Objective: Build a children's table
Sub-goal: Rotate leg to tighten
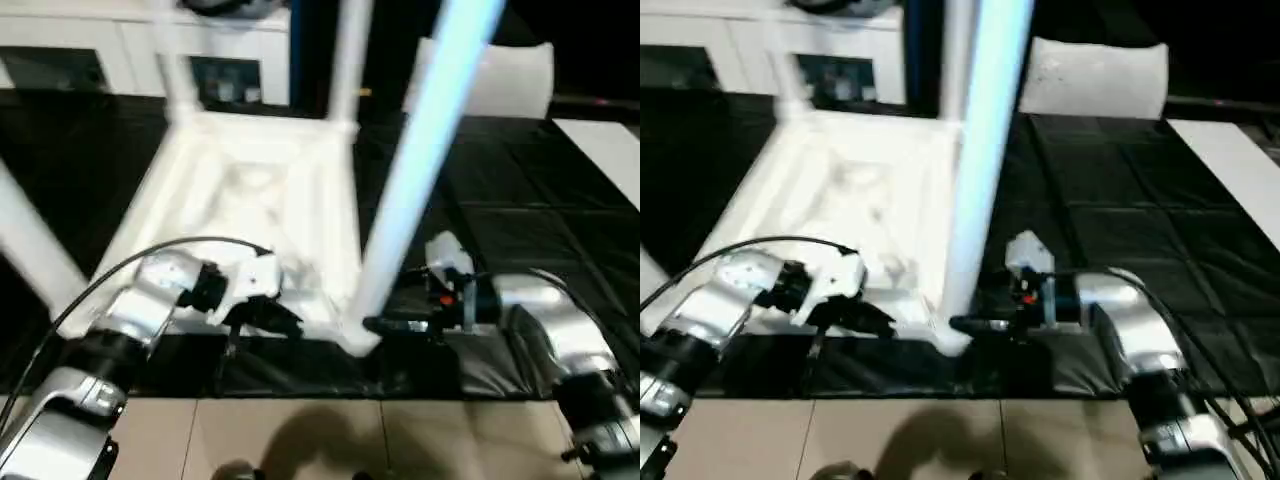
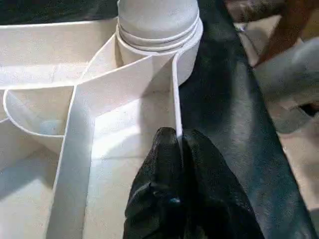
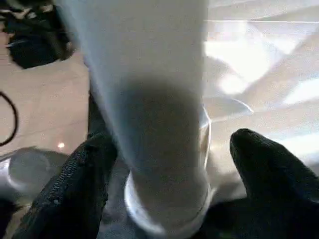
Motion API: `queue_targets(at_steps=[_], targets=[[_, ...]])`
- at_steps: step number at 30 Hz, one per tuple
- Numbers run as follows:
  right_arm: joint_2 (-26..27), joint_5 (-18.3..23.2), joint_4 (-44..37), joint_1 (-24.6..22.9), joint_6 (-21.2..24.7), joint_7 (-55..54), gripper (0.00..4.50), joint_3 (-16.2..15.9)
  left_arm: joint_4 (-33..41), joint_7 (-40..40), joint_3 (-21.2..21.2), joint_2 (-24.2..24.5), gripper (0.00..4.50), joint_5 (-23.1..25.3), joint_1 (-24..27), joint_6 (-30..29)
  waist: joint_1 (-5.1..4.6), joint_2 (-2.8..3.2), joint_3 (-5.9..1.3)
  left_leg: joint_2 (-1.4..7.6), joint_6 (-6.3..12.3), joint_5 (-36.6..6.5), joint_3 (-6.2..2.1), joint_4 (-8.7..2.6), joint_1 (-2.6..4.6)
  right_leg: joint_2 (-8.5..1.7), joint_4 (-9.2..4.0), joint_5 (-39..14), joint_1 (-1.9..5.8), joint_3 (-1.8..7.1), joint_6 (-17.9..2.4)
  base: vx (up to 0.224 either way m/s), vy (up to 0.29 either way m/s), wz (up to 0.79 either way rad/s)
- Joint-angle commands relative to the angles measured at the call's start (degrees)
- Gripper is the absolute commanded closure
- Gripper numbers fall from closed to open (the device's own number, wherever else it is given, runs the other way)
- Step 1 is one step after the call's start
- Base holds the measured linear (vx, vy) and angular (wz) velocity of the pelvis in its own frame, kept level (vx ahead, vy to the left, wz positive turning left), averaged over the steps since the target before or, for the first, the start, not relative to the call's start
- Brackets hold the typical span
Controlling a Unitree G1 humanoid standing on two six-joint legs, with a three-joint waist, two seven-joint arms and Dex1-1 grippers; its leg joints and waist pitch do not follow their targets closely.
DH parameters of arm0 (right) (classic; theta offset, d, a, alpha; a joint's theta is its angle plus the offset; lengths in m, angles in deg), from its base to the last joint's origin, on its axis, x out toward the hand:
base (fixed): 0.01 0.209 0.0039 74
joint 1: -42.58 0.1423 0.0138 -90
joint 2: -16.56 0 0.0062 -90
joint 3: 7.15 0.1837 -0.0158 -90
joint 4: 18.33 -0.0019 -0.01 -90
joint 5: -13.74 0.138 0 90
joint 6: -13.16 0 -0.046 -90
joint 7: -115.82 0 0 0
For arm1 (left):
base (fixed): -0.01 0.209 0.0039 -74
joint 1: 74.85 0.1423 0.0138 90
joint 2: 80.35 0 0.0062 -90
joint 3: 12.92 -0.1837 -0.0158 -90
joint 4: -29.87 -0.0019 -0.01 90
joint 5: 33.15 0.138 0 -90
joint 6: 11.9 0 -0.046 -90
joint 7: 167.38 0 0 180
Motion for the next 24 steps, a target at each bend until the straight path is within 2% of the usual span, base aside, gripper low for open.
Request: queue_targets(at_steps=[1,2,6,8,10,12,17,23,24], targets=[[-0.32,-0.52,0.93,0.73,-0.56,1.42,0.87,-0.61,0.49,3.08,-2.55,-0.67,4.50,1.00,-1.17,1.81,-0.37,-0.21,-4.31,3.96,2.80,-11.45,-0.73,-4.15,1.05,-4.52,-3.73,-18.48,2.85,3.69,-10.90,0.000,0.000,0.00],[-0.36,-0.56,1.34,1.06,-0.69,2.06,1.02,-0.86,0.02,3.42,-2.64,-0.77,4.50,0.92,-1.37,2.17,-0.27,-0.43,-4.30,3.98,2.80,-11.02,-0.77,-4.20,0.91,-4.52,-3.60,-18.17,2.88,3.70,-10.73,0.000,0.000,0.00],[-0.26,-0.54,3.34,2.92,-0.41,5.32,1.25,-2.18,-1.49,4.50,-3.08,-0.91,4.50,1.21,-2.13,3.61,-0.24,-0.56,-4.21,3.87,2.55,-11.82,-0.77,-4.11,0.81,-4.63,-3.86,-20.67,2.88,3.67,-9.91,0.000,0.000,0.00],[-0.41,-0.65,4.20,3.52,-0.85,6.40,1.57,-2.82,-2.18,4.79,-3.18,-0.89,4.50,1.24,-2.48,4.10,-0.27,-0.63,-4.19,3.83,2.46,-12.30,-0.81,-4.07,0.85,-4.62,-3.95,-22.12,2.82,3.61,-9.56,0.000,0.000,0.00],[-0.40,-0.85,5.01,4.04,-1.27,7.11,1.61,-3.27,-2.91,4.92,-3.18,-0.83,4.50,1.36,-2.84,4.48,-0.28,-0.62,-4.18,3.88,2.24,-12.19,-0.86,-4.11,0.83,-4.63,-4.01,-22.66,2.78,3.61,-9.28,0.000,0.000,0.00],[-0.46,-0.87,5.84,4.51,-1.67,8.03,1.92,-3.67,-3.63,5.11,-3.10,-0.77,4.50,1.53,-3.13,4.92,-0.26,-0.66,-4.31,3.93,2.24,-11.97,-0.84,-4.09,0.95,-4.55,-3.89,-21.79,2.72,3.61,-9.56,0.000,0.000,0.00],[-0.38,-0.97,6.72,4.92,-2.05,8.91,2.34,-3.83,-4.51,5.12,-2.98,-0.77,4.50,1.68,-3.47,5.30,-0.21,-0.76,-4.31,4.03,2.11,-11.96,-0.88,-4.19,0.91,-4.56,-3.65,-20.05,2.78,3.64,-10.17,0.000,0.000,0.00],[-0.10,-0.57,6.46,4.31,-1.80,9.04,2.49,-4.02,-4.85,3.73,-1.97,-1.15,4.50,1.01,-3.42,3.71,-0.18,-0.81,-4.20,4.00,1.91,-12.51,-0.89,-4.20,0.91,-4.63,-3.80,-21.37,2.77,3.64,-9.84,0.000,0.000,0.00],[0.07,0.55,4.45,3.02,-0.03,8.35,2.49,-3.68,-4.45,1.87,-0.89,-1.91,4.50,0.28,-3.34,1.18,-0.15,-0.57,-4.17,3.98,1.86,-12.47,-0.88,-4.20,0.93,-4.62,-3.79,-21.19,2.75,3.64,-10.00,0.000,0.000,0.00]])
